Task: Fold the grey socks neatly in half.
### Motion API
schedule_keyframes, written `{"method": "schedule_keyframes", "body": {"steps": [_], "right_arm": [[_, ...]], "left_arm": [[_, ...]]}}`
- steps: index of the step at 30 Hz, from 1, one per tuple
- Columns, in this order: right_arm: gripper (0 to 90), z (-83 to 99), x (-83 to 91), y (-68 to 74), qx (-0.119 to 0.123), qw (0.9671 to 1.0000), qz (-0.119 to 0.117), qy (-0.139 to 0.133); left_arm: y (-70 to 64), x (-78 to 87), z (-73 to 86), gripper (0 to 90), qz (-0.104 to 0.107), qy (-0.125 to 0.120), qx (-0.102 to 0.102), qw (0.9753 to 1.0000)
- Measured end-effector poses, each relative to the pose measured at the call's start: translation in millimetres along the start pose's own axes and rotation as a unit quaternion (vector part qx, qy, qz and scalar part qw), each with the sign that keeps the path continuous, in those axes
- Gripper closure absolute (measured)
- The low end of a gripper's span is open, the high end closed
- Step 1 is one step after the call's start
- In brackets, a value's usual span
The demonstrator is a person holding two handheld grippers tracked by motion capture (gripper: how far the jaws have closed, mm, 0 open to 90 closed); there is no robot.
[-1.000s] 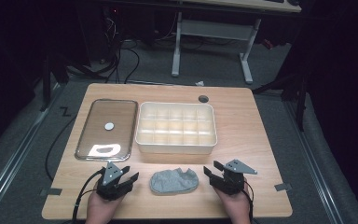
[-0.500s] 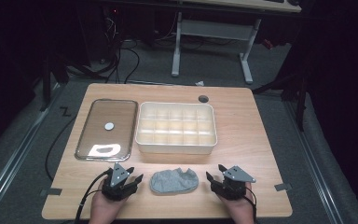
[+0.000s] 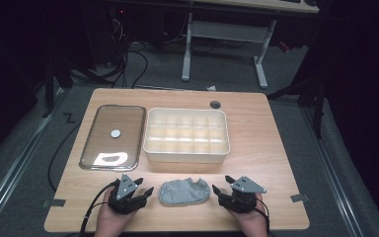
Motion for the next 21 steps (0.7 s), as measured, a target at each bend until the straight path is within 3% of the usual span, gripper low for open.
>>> {"method": "schedule_keyframes", "body": {"steps": [3, 9, 16, 21], "right_arm": [[36.7, 0.0, -3.3, 5.9, -0.003, 0.9998, -0.016, 0.015], [30.5, -0.7, -5.6, 11.9, 0.002, 0.9995, -0.023, 0.021], [24.4, -2.1, -8.0, 20.9, 0.003, 0.9989, -0.039, 0.025], [25.9, -2.1, -10.1, 26.0, -0.003, 0.9985, -0.047, 0.028]], "left_arm": [[-2.2, 0.9, -1.2, 46.8, -0.002, -0.004, -0.003, 1.0000], [-9.7, 0.8, -2.4, 47.0, 0.001, -0.004, -0.013, 0.9999], [-21.8, 1.5, -3.8, 47.1, 0.021, -0.002, -0.014, 0.9997], [-29.6, 1.8, -4.4, 48.6, 0.037, 0.000, -0.020, 0.9991]]}}
Point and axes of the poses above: each handheld gripper's, and its own axes: x roughly backward along the jaws, z roughly out of its underside, y roughly to its left, the point moved 5 cm from there along -x, roughly forward along the jaws, and after that the axes turned 7 degrees about -z, right-handed, at the moved point
